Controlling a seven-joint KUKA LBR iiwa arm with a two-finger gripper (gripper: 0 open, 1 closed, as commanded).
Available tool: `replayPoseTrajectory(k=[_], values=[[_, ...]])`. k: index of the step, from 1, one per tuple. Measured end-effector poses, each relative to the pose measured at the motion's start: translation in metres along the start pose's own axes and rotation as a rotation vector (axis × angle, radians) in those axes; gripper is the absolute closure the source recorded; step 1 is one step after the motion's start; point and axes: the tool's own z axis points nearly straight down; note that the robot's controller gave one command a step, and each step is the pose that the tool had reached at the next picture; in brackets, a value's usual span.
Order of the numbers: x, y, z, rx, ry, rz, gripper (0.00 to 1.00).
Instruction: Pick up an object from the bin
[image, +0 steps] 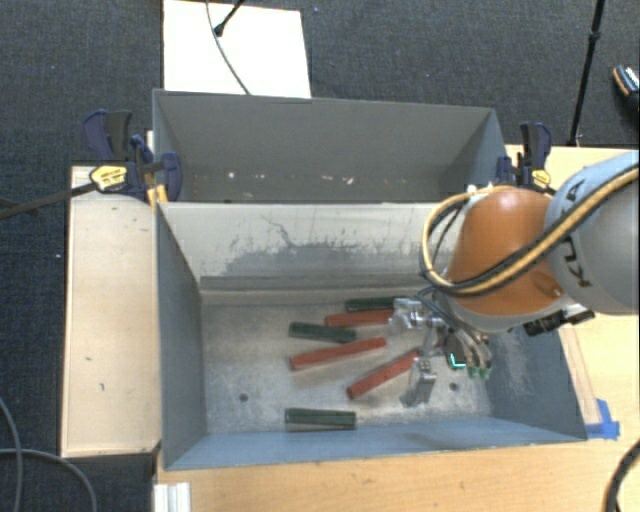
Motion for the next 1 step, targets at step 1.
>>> replayPoseTrajectory(k=[1], values=[[-0.0481,-0.0098,0.0668,0.001,-0.008,-0.033,0.00]])
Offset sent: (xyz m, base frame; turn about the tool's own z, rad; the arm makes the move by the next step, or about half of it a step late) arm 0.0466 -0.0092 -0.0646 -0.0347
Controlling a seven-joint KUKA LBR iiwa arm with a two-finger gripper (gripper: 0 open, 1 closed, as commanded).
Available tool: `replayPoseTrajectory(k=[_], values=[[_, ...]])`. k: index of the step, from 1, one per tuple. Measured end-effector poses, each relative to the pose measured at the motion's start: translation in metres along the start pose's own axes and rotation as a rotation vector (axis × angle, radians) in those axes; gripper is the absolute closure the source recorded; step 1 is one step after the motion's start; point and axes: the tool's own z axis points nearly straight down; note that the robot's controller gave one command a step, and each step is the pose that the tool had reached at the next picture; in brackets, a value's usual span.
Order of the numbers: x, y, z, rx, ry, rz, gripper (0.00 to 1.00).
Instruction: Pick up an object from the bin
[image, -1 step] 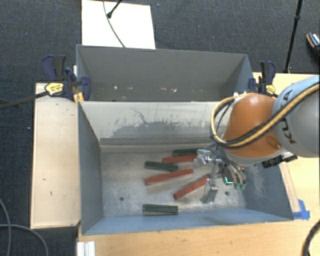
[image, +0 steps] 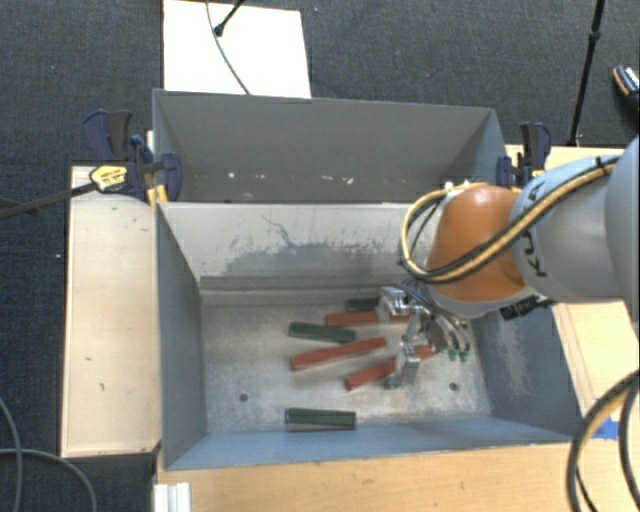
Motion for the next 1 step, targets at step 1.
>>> replayPoseTrajectory(k=[1], values=[[-0.0218,0.0698,-0.0033,-0.004,-0.002,-0.032,0.00]])
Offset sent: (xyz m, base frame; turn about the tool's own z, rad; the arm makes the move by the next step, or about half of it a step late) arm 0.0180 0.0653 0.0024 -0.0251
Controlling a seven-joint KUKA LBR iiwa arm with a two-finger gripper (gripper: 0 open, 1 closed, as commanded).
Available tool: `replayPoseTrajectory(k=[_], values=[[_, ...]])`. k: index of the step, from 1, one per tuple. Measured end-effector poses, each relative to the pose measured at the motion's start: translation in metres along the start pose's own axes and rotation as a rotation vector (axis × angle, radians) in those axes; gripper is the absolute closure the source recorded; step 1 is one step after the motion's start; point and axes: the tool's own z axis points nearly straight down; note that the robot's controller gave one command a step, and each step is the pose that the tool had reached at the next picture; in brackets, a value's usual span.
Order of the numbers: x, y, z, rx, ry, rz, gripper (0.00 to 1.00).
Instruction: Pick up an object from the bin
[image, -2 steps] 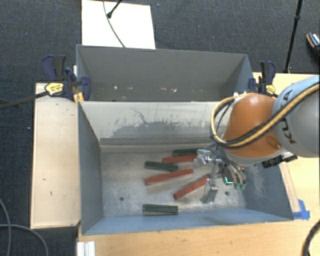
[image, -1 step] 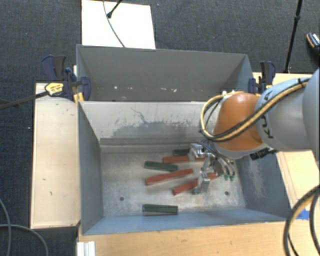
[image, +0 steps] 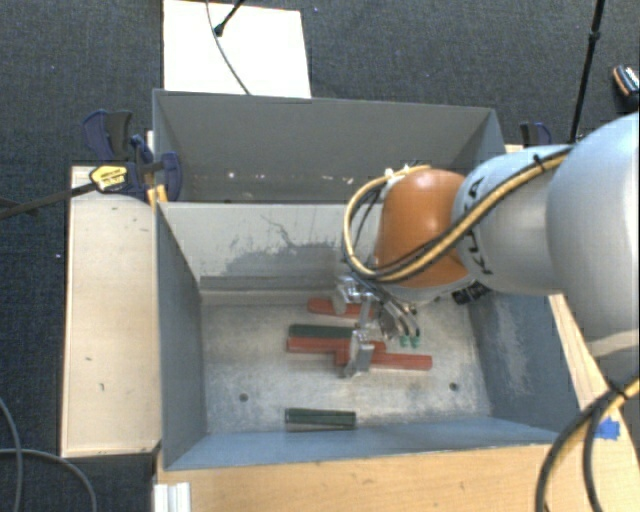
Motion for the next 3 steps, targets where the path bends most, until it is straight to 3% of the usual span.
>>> replayPoseTrajectory(k=[1,2,3], values=[[0.014,0.000,0.000,0.004,0.005,-0.065,0.00],[0.011,0.000,-0.004,0.004,-0.005,-0.064,1.00],[0.030,-0.020,-0.141,0.005,-0.003,-0.099,1.00]])
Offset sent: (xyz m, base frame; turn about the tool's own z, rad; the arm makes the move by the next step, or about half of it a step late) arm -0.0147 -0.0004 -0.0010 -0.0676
